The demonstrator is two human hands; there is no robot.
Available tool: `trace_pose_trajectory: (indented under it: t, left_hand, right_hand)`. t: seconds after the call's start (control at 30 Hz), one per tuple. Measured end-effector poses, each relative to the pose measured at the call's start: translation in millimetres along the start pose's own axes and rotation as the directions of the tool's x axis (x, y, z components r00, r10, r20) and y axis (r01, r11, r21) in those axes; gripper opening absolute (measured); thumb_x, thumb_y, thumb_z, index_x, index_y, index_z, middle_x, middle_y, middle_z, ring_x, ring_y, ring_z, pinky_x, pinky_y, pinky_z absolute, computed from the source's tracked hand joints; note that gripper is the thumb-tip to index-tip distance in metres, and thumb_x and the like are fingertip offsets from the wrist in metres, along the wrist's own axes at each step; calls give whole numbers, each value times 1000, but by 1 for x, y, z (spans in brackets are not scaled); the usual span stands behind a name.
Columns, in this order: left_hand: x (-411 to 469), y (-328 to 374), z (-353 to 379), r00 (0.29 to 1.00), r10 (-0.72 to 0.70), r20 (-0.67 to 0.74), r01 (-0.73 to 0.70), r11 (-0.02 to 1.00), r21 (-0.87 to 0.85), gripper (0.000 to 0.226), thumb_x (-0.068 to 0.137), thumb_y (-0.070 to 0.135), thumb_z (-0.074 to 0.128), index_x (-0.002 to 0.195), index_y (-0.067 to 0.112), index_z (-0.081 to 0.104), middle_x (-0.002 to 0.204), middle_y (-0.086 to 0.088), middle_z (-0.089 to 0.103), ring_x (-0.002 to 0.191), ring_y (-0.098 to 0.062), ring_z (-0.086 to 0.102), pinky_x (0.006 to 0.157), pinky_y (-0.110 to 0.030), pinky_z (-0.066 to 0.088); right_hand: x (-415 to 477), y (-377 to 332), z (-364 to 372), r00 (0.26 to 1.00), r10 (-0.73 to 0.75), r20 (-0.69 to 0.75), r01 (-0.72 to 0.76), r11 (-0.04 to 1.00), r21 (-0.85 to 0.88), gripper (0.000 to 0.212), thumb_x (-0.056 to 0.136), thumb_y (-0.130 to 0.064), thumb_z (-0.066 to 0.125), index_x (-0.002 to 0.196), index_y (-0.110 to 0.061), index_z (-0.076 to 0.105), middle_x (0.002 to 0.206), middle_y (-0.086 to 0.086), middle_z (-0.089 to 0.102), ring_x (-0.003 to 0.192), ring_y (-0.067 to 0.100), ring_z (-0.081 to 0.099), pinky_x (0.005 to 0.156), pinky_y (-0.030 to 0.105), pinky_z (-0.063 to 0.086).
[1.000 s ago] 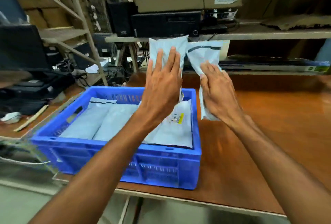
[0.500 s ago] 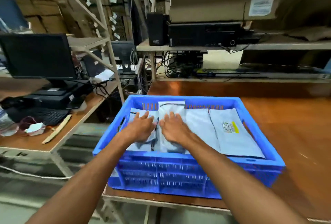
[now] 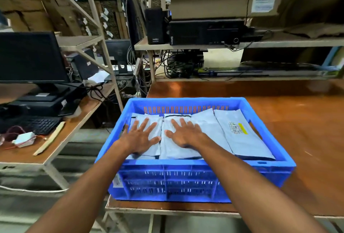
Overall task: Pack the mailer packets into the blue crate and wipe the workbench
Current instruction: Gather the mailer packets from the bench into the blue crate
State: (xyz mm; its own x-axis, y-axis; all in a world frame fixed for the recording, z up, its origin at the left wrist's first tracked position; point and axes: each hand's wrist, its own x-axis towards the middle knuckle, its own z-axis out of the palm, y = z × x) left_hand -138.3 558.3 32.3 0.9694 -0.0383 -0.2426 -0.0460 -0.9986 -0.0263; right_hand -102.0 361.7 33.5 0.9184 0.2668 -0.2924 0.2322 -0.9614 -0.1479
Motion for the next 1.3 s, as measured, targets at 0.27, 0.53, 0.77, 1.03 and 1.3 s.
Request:
trace_pose_trajectory:
  t: [0.27, 0.53, 0.77, 1.03, 1.3]
  left_hand:
    - [1, -31, -22, 906, -115, -408, 77, 991, -109, 72, 87, 54, 57, 148, 29, 29, 157, -5, 26, 145, -28, 21, 114, -53, 23]
    - [7, -56, -31, 919, -318, -233, 170, 853, -493, 67, 85, 18, 64, 146, 16, 36, 127, -29, 52, 117, -44, 52, 96, -42, 41]
    - [3, -66, -23, 913, -361, -190, 137, 709, -692, 60, 86, 3, 57, 143, 18, 42, 75, -14, 69, 54, -25, 62, 64, -34, 52]
    - [4, -68, -16, 941, -306, -146, 51, 554, -831, 72, 89, -2, 50, 152, 26, 30, 59, -13, 57, 44, -21, 47, 50, -31, 45]
    - [35, 20, -58, 967, -120, -226, -136, 506, -852, 70, 90, 2, 50, 152, 29, 29, 57, -8, 50, 46, -20, 44, 50, -29, 41]
  right_hand:
    - [-34, 69, -61, 795, -13, -607, 78, 994, 82, 37, 90, -25, 49, 126, -21, 54, 123, 8, 64, 112, 33, 58, 92, 42, 44]
    - [-62, 206, -59, 818, 477, -321, -306, 835, 458, 62, 80, -42, 51, 138, -23, 43, 127, 11, 61, 114, 34, 58, 94, 40, 45]
    - [-67, 222, -38, 886, 395, -242, -79, 642, 762, 61, 85, 8, 47, 138, -21, 40, 59, 5, 62, 44, 18, 54, 49, 35, 47]
    - [-85, 214, -42, 884, 387, -261, -80, 676, 732, 66, 91, 2, 47, 149, -27, 32, 60, -8, 58, 43, 8, 47, 42, 23, 39]
    - [-173, 286, -52, 772, 566, -288, -180, 629, 756, 68, 92, 2, 46, 154, -19, 25, 61, 6, 58, 41, 13, 47, 41, 28, 42]
